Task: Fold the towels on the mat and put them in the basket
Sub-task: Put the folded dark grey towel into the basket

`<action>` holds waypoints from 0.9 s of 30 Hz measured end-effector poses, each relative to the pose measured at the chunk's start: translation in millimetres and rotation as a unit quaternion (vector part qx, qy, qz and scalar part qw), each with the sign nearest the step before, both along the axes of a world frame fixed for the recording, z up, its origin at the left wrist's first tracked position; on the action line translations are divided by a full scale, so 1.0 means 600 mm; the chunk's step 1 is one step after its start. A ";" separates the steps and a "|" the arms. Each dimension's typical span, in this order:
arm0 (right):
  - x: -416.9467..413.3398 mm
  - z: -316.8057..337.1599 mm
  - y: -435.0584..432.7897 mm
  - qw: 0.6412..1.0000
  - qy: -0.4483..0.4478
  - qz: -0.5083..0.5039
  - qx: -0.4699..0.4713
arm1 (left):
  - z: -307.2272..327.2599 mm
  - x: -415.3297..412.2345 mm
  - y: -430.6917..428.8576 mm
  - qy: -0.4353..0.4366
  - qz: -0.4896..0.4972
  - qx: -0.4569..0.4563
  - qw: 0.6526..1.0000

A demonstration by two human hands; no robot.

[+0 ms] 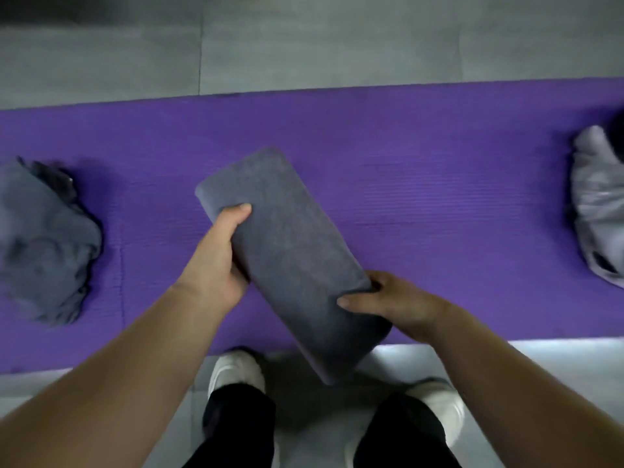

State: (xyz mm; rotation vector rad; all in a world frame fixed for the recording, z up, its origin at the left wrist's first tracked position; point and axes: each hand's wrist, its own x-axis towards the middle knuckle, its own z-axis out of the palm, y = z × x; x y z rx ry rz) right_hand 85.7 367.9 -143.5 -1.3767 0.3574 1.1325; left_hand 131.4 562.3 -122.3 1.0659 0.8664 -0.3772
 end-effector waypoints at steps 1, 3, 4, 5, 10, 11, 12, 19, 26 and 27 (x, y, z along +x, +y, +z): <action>-0.020 0.049 -0.009 0.999 0.016 -0.029 0.021 | 0.052 -0.006 -0.015 0.006 -0.015 -0.005 1.000; -0.053 0.151 -0.025 0.995 0.030 -0.084 0.052 | 0.153 -0.014 -0.040 0.015 -0.045 -0.011 0.999; -0.069 0.206 -0.034 0.992 0.031 -0.110 0.057 | 0.202 -0.016 -0.053 0.019 -0.062 -0.011 0.998; -0.084 0.261 -0.044 0.989 0.028 -0.135 0.053 | 0.256 -0.016 -0.069 0.023 -0.080 -0.013 0.996; -0.167 0.491 -0.111 0.964 -0.002 -0.267 -0.002 | 0.488 -0.036 -0.180 0.016 -0.192 -0.016 0.981; -0.183 0.530 -0.130 0.956 -0.012 -0.294 -0.009 | 0.529 -0.039 -0.210 0.002 -0.223 -0.015 0.975; -0.200 0.565 -0.148 0.946 -0.017 -0.322 -0.013 | 0.565 -0.044 -0.241 -0.014 -0.254 -0.012 0.967; -0.344 0.746 -0.303 0.884 -0.070 -0.461 -0.024 | 0.725 -0.121 -0.503 -0.069 -0.387 -0.011 0.919; -0.474 0.845 -0.501 0.829 -0.118 -0.545 -0.054 | 0.812 -0.233 -0.736 -0.089 -0.421 -0.057 0.901; -0.487 0.852 -0.523 0.828 -0.119 -0.545 -0.063 | 0.817 -0.245 -0.757 -0.090 -0.424 -0.062 0.899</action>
